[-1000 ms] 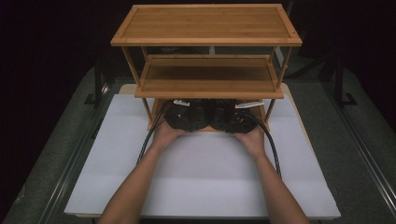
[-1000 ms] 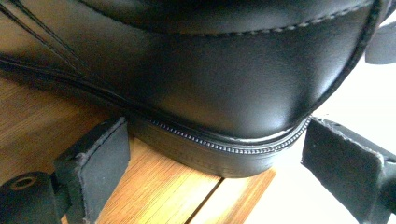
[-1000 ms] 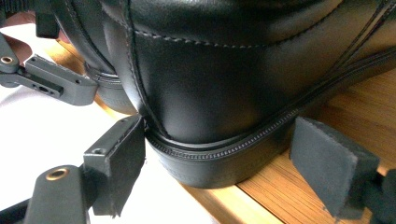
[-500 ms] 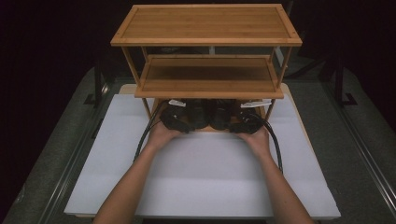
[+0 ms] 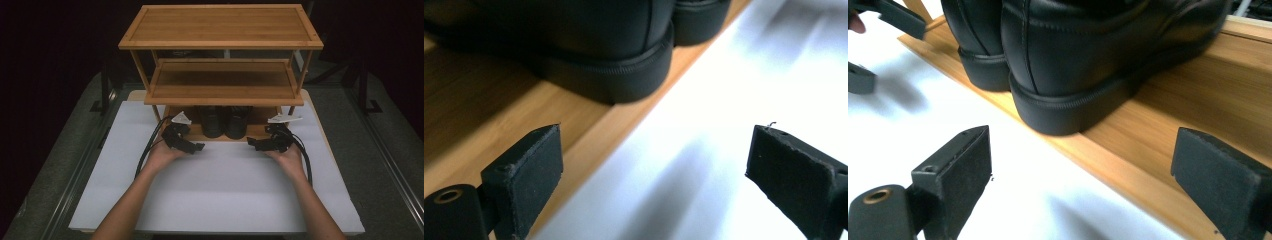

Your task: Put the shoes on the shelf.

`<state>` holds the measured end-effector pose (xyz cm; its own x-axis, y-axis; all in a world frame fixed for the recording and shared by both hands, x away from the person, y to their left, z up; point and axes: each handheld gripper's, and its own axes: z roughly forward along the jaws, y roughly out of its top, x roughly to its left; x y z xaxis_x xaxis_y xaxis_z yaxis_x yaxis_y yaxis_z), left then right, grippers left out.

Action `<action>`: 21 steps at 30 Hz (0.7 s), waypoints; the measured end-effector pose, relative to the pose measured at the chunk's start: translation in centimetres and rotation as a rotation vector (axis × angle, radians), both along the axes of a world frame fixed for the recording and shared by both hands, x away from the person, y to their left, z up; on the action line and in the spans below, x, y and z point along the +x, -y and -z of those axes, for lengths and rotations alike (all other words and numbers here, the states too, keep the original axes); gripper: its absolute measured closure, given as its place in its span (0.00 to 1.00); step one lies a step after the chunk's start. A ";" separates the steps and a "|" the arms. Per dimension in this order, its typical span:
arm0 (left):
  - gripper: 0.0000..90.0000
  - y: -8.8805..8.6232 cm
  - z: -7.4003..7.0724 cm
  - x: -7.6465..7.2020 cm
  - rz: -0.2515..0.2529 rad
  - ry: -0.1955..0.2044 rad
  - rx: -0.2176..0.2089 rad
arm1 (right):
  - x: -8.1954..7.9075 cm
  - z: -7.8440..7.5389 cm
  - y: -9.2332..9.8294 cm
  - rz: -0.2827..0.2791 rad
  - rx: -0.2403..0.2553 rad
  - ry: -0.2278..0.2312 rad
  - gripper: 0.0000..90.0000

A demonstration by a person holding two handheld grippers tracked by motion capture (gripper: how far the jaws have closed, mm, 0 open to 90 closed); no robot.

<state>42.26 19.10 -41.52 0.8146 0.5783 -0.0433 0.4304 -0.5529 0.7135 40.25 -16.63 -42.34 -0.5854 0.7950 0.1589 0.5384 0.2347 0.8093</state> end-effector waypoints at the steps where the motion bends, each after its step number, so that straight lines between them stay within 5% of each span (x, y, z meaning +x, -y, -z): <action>1: 0.08 -0.3 -0.1 -0.4 0.001 0.005 -0.006 | -0.4 0.0 0.3 0.000 -0.006 0.003 0.10; 13: 0.08 -4.4 -0.6 -5.0 -0.035 0.033 -0.045 | -5.0 0.3 3.3 -0.001 -0.043 0.035 0.09; 21: 0.08 -7.1 -0.4 -7.9 -0.067 0.043 -0.032 | -8.4 0.6 4.8 -0.004 -0.048 0.033 0.09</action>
